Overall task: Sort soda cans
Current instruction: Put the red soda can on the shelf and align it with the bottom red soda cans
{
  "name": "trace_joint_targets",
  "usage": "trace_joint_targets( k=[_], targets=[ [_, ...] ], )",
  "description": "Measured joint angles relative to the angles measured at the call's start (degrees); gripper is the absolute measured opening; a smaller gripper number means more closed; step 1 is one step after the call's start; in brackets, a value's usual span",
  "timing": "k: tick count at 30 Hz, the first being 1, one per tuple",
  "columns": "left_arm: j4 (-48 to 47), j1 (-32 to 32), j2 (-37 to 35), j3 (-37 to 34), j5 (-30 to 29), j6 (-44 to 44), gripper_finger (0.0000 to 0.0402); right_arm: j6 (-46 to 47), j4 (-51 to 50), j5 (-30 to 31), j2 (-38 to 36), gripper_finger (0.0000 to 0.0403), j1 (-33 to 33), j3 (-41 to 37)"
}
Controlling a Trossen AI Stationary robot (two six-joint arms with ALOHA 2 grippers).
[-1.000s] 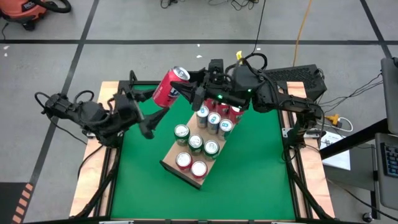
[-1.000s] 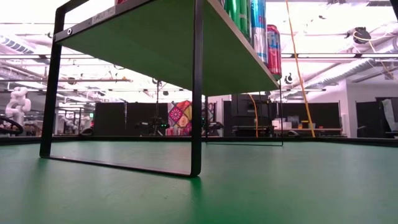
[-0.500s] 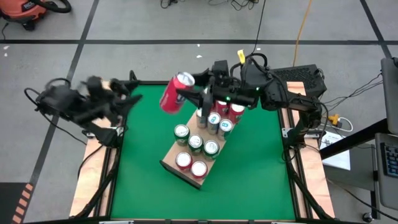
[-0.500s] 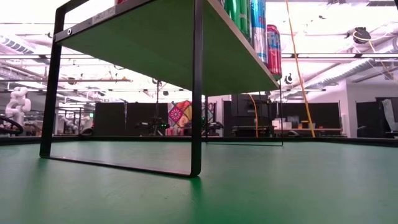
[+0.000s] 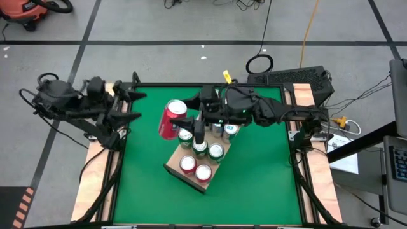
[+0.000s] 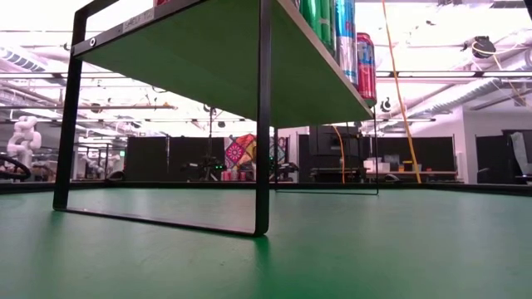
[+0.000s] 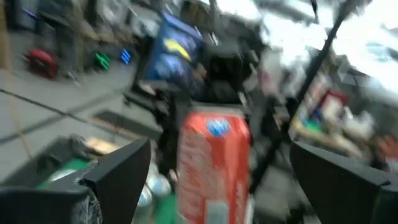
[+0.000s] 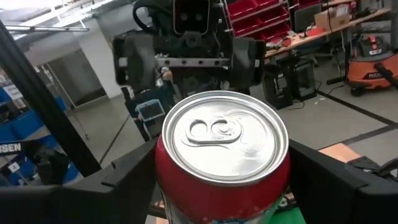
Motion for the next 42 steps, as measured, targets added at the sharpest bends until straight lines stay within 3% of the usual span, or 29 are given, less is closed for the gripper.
trace_joint_targets(
  k=[5,18,28,37,42],
  targets=[
    [-7.0,2.2,2.8,2.6,8.6,-1.5,0.0384,-2.2,0.2,-0.2,1.2,0.0295,0.7,0.0],
    [-11.6,13.2,8.1,2.9,30.1,-6.0,0.0384,-7.2,0.4,0.4,2.8,0.0295,1.8,0.0],
    [-9.7,15.5,10.1,2.9,31.9,-2.6,0.038,-7.5,-1.3,0.6,2.8,0.0295,1.7,0.0],
    [-8.7,16.3,11.1,2.9,34.5,-2.3,0.0314,-7.1,-1.8,0.2,2.7,0.0295,1.6,0.0],
    [-8.6,16.0,12.4,2.9,35.8,-2.3,0.0309,-7.0,-2.4,-0.1,2.6,0.0295,1.5,0.0]
  ],
)
